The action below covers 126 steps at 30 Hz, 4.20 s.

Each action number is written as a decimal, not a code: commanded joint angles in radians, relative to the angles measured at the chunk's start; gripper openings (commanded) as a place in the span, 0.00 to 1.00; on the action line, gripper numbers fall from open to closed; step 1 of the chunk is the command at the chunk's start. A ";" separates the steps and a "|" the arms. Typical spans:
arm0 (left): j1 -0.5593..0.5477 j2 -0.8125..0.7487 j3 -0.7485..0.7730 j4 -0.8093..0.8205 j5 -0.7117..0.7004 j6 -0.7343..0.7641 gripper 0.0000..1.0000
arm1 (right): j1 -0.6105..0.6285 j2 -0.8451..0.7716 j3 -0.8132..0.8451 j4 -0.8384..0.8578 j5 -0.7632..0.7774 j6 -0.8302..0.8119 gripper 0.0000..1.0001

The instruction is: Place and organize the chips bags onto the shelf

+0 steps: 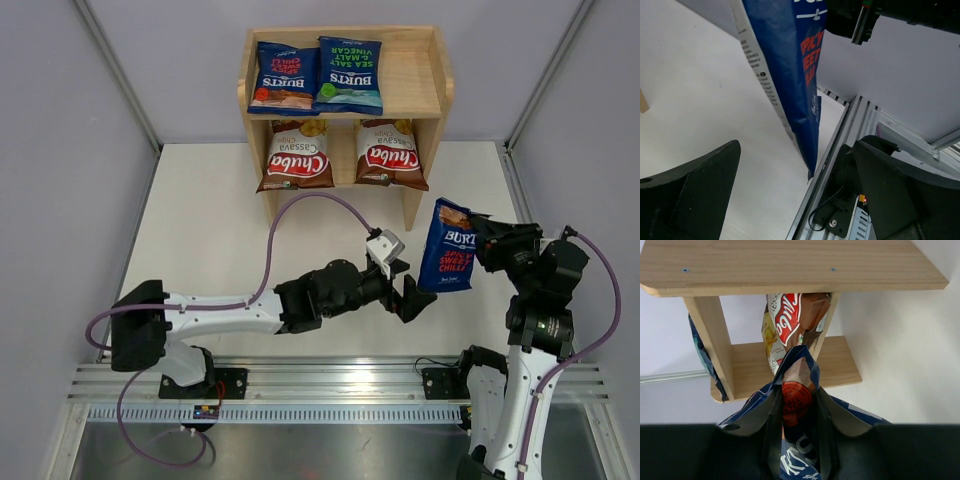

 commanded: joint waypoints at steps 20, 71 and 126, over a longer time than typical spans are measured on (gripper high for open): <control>0.025 -0.065 -0.054 0.358 -0.118 0.030 0.00 | 0.058 -0.033 0.020 0.175 -0.109 0.212 0.00; -0.038 -0.657 -0.084 -0.341 1.146 0.257 0.00 | 0.779 0.028 -0.141 0.675 -0.815 -0.157 0.93; 0.083 -0.597 -0.120 -0.349 1.176 0.321 0.00 | 1.083 0.087 -0.014 0.544 -0.717 -0.322 0.36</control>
